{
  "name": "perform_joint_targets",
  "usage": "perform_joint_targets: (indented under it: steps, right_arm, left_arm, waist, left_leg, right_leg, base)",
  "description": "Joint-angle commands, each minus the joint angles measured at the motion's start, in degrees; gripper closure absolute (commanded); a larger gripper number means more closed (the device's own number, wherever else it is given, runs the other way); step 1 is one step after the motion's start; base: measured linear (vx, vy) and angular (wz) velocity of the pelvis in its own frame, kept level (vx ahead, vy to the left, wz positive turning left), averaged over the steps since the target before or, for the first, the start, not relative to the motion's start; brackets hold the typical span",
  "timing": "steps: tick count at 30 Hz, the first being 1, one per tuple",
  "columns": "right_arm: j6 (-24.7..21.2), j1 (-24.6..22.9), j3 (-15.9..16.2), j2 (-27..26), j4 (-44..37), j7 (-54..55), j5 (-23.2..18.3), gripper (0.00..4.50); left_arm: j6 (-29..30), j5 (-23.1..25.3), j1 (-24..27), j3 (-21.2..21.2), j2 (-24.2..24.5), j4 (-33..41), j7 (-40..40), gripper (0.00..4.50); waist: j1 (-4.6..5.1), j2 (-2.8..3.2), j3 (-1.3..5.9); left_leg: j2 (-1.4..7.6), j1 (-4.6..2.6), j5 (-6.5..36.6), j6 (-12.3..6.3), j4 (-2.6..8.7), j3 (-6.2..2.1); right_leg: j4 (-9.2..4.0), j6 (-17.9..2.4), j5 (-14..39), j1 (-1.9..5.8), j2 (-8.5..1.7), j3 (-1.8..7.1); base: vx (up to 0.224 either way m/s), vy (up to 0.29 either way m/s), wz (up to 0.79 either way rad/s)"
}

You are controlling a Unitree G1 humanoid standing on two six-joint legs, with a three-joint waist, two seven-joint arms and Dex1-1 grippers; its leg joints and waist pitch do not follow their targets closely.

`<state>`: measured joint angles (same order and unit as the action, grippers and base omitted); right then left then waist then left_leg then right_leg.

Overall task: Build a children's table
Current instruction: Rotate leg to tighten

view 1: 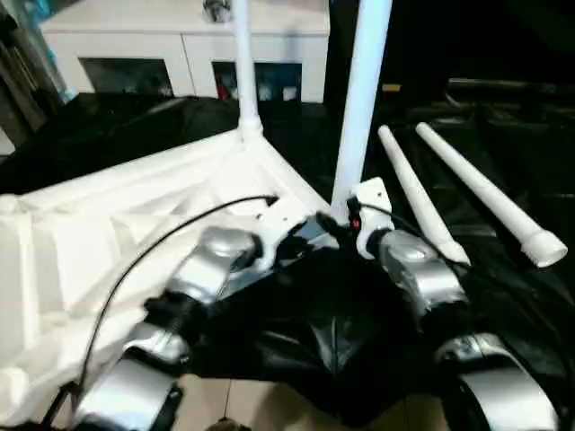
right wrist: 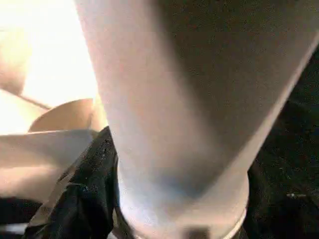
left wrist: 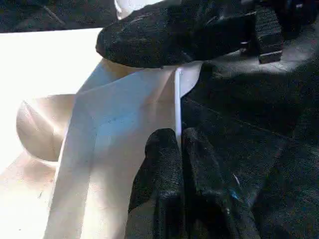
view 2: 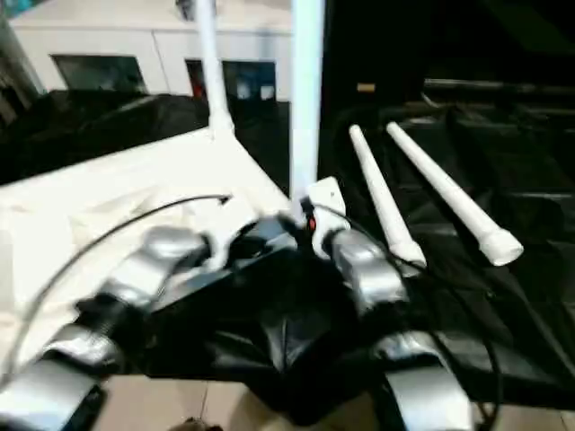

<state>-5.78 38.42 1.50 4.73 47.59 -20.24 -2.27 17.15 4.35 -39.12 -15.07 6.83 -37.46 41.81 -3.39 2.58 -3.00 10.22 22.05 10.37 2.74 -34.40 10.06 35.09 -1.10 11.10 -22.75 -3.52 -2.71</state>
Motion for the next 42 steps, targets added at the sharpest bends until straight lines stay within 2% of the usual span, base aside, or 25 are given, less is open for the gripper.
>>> perform_joint_targets:
  steps: [1,3,5,10,13,14,16,18,19,21,25,26,28,32,38,40,42]
  right_arm:
    - [-1.33,-0.84,2.07,-2.41,2.87,-0.91,0.66,1.03]
    - [-0.98,-0.64,2.01,-1.89,2.63,-2.12,0.47,0.95]
    - [-0.44,-0.45,2.00,-1.00,2.43,-3.81,0.37,0.62]
    - [2.75,-0.90,4.06,3.30,0.21,-14.77,0.44,0.62]
    - [2.97,-1.67,4.53,5.03,-2.07,-19.95,-0.68,0.62]
    - [2.80,-2.07,4.57,5.77,-3.28,-22.52,-1.48,0.62]
    - [2.58,-3.28,5.44,8.16,-6.54,-29.25,-2.85,0.62]
    - [2.43,-3.63,5.76,8.94,-7.45,-31.45,-3.20,0.62]
    - [2.04,-4.43,6.52,10.60,-9.44,-36.15,-4.12,0.62]
    - [1.52,-5.03,7.04,11.73,-10.70,-39.16,-4.75,0.62]
    - [-0.90,-6.96,8.66,13.66,-14.10,-45.20,-6.05,0.62]
    - [-1.30,-7.12,8.75,13.76,-14.43,-45.59,-6.22,0.88]
    - [-1.97,-7.47,8.99,13.98,-15.23,-46.26,-6.45,0.88]
    - [-3.70,-8.22,9.40,14.11,-16.80,-47.43,-6.78,1.32]
    - [-5.03,-9.59,10.11,13.49,-18.59,-46.46,-6.35,1.66]
    - [-5.27,-9.61,9.79,12.47,-17.91,-43.70,-5.75,1.70]
    - [-4.36,-7.78,7.70,9.16,-12.73,-32.64,-3.38,1.72]
  left_arm:
    - [-1.51,-1.73,-1.47,1.41,-2.53,0.65,-2.01,4.50]
    - [-2.00,-1.92,-0.85,0.62,-1.93,1.43,-0.09,4.50]
    - [-3.16,-2.00,-0.35,-0.21,-1.06,1.99,2.04,4.50]
    - [-4.71,-3.49,2.16,-1.30,2.07,5.01,10.23,4.50]
    - [-4.57,-4.35,3.52,-1.85,3.68,7.00,13.92,4.50]
    - [-4.52,-4.66,4.08,-2.13,4.45,7.82,15.45,4.50]
    - [-4.25,-5.18,5.31,-2.98,6.63,9.58,19.12,4.50]
    - [-4.36,-5.27,5.63,-3.22,7.31,9.98,20.24,4.50]
    - [-4.22,-5.38,6.19,-3.41,8.63,10.78,22.37,4.50]
    - [-4.02,-5.75,6.62,-3.53,9.71,11.54,24.18,4.50]
    - [-2.62,-7.08,7.37,-4.00,12.33,13.53,28.67,4.50]
    - [-2.51,-7.20,7.45,-4.07,12.52,13.78,29.11,4.50]
    - [-2.28,-7.47,7.66,-4.14,13.00,14.38,29.76,4.50]
    - [-1.69,-7.81,8.03,-4.33,13.93,15.35,31.07,4.50]
    - [-2.10,-7.30,8.07,-3.98,13.36,15.04,29.13,4.50]
    - [-2.15,-6.88,7.78,-3.46,12.35,14.36,26.97,4.50]
    - [-1.87,-6.50,6.37,-1.68,9.78,11.97,21.63,4.50]
  waist:
    - [0.16,-0.61,3.97]
    - [0.11,-0.56,3.99]
    - [0.11,-0.54,4.03]
    - [0.02,-0.63,4.11]
    - [-0.05,-0.56,4.11]
    - [0.04,-0.55,4.01]
    - [-0.14,-0.61,3.94]
    - [-0.21,-0.46,3.98]
    - [-0.31,-0.53,3.84]
    - [-0.36,-0.43,3.88]
    - [-0.49,-0.60,3.83]
    - [-0.64,-0.65,3.82]
    - [-0.61,-0.62,3.87]
    - [-0.64,-0.66,3.84]
    - [-0.71,-0.72,3.85]
    - [-0.69,-0.74,3.78]
    - [-0.56,-0.74,3.68]
  left_leg:
    - [2.56,-0.96,8.52,-3.03,3.81,-0.80]
    - [2.62,-0.95,8.56,-3.49,3.81,-0.83]
    - [2.63,-0.89,8.75,-3.72,3.79,-0.85]
    - [2.74,-0.72,7.59,-4.98,3.60,-0.80]
    - [2.84,-0.68,7.22,-5.76,3.53,-0.73]
    - [2.92,-0.76,7.54,-5.76,3.62,-0.69]
    - [3.03,-0.70,8.34,-5.80,3.66,-0.72]
    - [3.08,-0.95,8.81,-5.60,3.66,-0.65]
    - [3.07,-0.95,9.23,-5.51,3.71,-0.59]
    - [3.18,-0.89,9.15,-5.33,3.78,-0.71]
    - [3.18,-0.97,9.70,-4.91,3.83,-0.67]
    - [3.18,-0.92,9.14,-4.99,3.88,-0.71]
    - [3.18,-0.92,8.99,-4.99,3.84,-0.70]
    - [3.11,-0.96,8.99,-4.46,3.88,-0.70]
    - [3.06,-0.95,8.55,-4.39,3.85,-0.69]
    - [3.02,-0.98,9.21,-4.04,3.89,-0.69]
    - [2.99,-1.08,9.66,-3.35,3.93,-0.67]
  right_leg:
    - [-4.18,-13.63,6.77,2.85,-4.62,2.34]
    - [-4.16,-13.71,6.58,2.89,-4.66,2.33]
    - [-4.15,-13.65,6.63,2.98,-4.74,2.33]
    - [-3.86,-14.49,4.32,3.15,-4.83,2.27]
    - [-3.64,-15.02,3.21,3.16,-4.73,2.20]
    - [-3.75,-15.02,3.94,2.99,-4.62,2.20]
    - [-3.79,-14.89,5.07,3.15,-4.57,2.11]
    - [-3.84,-14.86,6.06,2.86,-4.46,2.09]
    - [-3.98,-14.81,6.66,2.81,-4.41,2.15]
    - [-3.82,-14.86,6.60,2.80,-4.49,2.12]
    - [-3.94,-14.43,8.30,2.74,-4.54,2.25]
    - [-3.89,-14.38,7.89,2.76,-4.50,2.22]
    - [-3.89,-14.50,7.69,2.67,-4.53,2.21]
    - [-3.95,-14.18,8.67,2.68,-4.53,2.22]
    - [-3.97,-13.92,8.47,2.61,-4.54,2.26]
    - [-4.14,-13.64,9.74,2.57,-4.55,2.25]
    - [-4.31,-13.37,11.16,2.39,-4.60,2.33]
  base:
    - [0.000,0.000,0.00]
    - [0.000,0.000,0.00]
    - [0.000,0.000,0.00]
    - [0.000,0.000,0.00]
    - [0.000,0.000,0.00]
    - [0.000,0.000,0.00]
    - [0.000,0.000,0.00]
    - [0.000,0.000,0.00]
    - [0.000,0.000,0.00]
    - [0.000,0.000,0.00]
    - [0.000,0.000,0.00]
    - [0.000,0.000,0.00]
    - [0.000,0.000,0.00]
    - [0.000,0.000,0.00]
    - [0.000,0.000,0.00]
    - [0.000,0.000,0.00]
    - [0.000,0.000,0.00]
